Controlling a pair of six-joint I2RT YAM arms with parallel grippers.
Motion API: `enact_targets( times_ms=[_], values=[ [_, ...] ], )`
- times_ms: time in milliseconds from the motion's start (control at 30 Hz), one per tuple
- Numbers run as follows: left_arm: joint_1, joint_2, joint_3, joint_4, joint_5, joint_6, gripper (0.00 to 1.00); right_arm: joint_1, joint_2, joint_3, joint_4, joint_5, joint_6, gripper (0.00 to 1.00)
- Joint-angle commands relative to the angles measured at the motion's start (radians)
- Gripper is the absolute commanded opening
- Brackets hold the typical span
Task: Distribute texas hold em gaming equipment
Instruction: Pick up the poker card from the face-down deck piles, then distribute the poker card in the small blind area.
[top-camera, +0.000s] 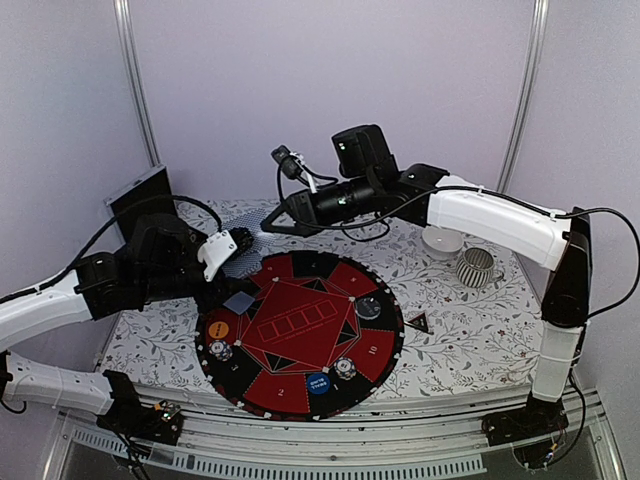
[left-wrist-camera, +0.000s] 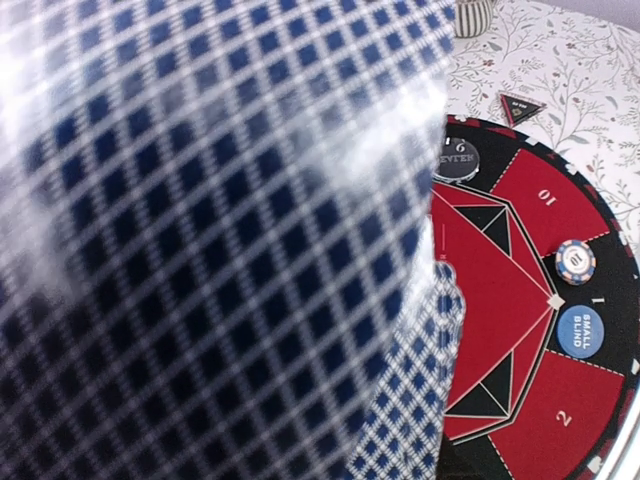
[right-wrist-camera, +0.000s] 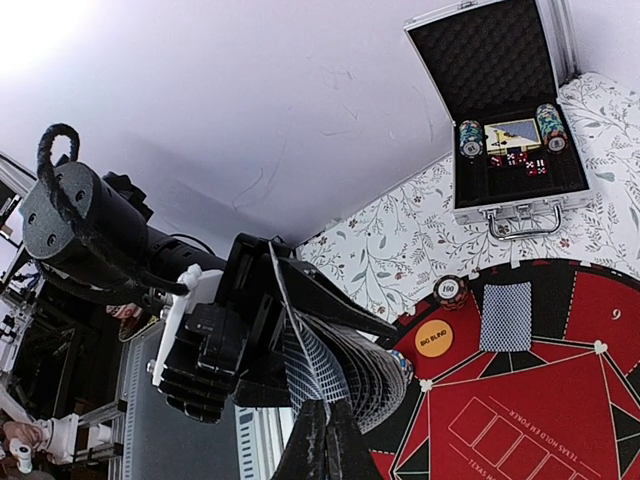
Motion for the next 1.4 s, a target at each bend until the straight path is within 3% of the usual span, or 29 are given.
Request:
enact_targets(
  times_ms=[0, 400, 667, 1000, 1367],
  values=[
    [0.013, -0.014, -0.011, 0.034, -0.011, -0.014, 0.45, -0.039, -0.076, -0.043, 0.022, 0.008, 0.023, 0.02],
    [0.034, -0.015, -0.023, 0.039, -0.011, -0.019, 0.45, -0.278, -0.418, -0.475, 0.029, 0.156, 0.251, 0.02],
    [0.042, -0.021, -0.031, 0.057, -0.002, -0.011, 0.45, -0.306, -0.546, -0.863, 0.040, 0.249, 0.418, 0.01],
    [0.045, -0.047, -0.049, 0.062, 0.003, -0.004, 0.45, -0.288, -0.558, -1.281, 0.403, 0.218, 0.746, 0.02],
    [0.053, -0.064, -0.062, 0.062, 0.004, 0.005, 0.45, -0.215, -0.463, -1.365, 0.541, 0.206, 0.945, 0.02]
  ],
)
